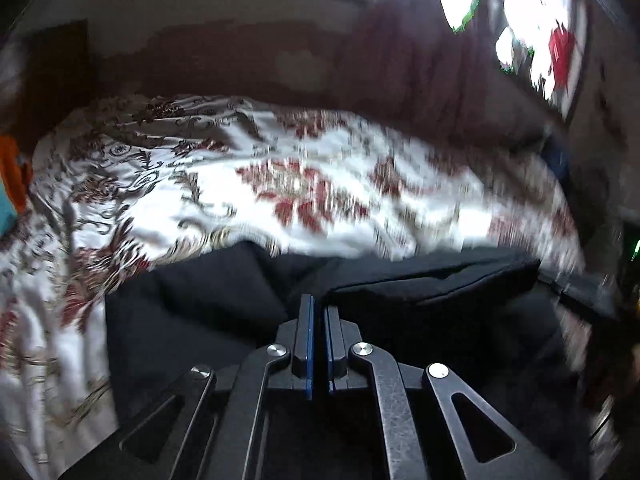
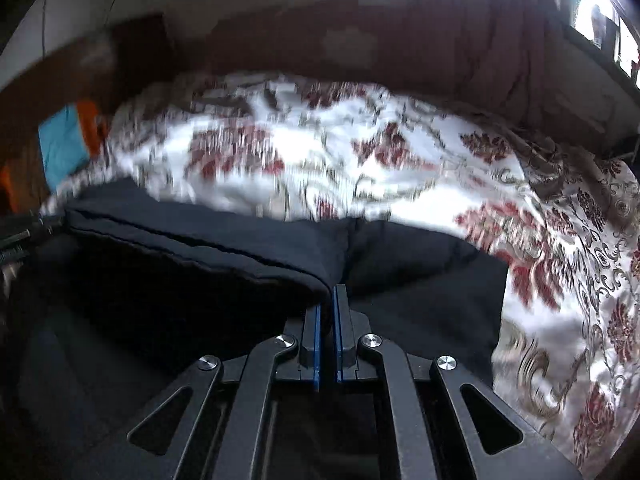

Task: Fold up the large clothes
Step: 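Grasp the hem with the left tool while the right tool grasps the hem, then lift the hem with both tools and fold it toward the collar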

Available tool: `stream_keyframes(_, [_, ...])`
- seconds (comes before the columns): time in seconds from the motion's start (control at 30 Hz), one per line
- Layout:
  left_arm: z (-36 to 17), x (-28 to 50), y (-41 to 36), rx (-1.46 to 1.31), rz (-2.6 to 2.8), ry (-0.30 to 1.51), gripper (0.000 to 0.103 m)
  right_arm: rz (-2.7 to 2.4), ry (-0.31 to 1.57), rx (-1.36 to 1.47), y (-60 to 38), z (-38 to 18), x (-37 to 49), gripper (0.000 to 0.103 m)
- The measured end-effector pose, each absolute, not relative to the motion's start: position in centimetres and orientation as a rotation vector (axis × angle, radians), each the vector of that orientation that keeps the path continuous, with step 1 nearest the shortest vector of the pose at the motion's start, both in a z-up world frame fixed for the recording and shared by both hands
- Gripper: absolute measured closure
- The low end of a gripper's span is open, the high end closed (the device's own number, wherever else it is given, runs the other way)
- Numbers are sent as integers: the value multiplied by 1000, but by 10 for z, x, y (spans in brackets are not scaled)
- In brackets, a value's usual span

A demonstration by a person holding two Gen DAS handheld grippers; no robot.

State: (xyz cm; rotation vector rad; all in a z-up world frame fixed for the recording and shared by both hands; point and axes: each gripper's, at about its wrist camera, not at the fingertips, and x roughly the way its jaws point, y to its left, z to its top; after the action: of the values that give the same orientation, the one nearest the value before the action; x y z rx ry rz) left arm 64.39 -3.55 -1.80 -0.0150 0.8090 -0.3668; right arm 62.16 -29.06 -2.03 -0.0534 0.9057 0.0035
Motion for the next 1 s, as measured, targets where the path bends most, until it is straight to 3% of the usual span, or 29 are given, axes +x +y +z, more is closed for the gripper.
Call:
stream_keyframes(0.17, [-55, 644, -44, 49, -349, 935, 98, -25, 957, -71, -290, -64, 624, 99])
stream_keyframes(0.33, [-76, 652, -55, 96, -337, 945, 98, -44, 970, -94, -283, -86, 634, 99])
stream_keyframes(0.57, [-85, 657, -53, 48, -372, 933, 96, -1, 950, 8, -292, -69, 624, 96])
stream_keyframes(0.63, [-77, 653, -43, -1, -419, 931, 94, 9, 943, 49, -302, -56, 616, 93])
stream_keyframes(0.77, [-48, 630, -22, -27, -473, 852, 89, 22, 824, 94, -318, -12, 595, 55])
stream_keyframes(0.93, [-2, 616, -9, -80, -489, 653, 81, 36, 717, 240, -325, 27, 637, 54])
stream_keyframes(1.0, [15, 631, -18, -125, -443, 599, 62, 69, 733, 333, -321, 27, 663, 54])
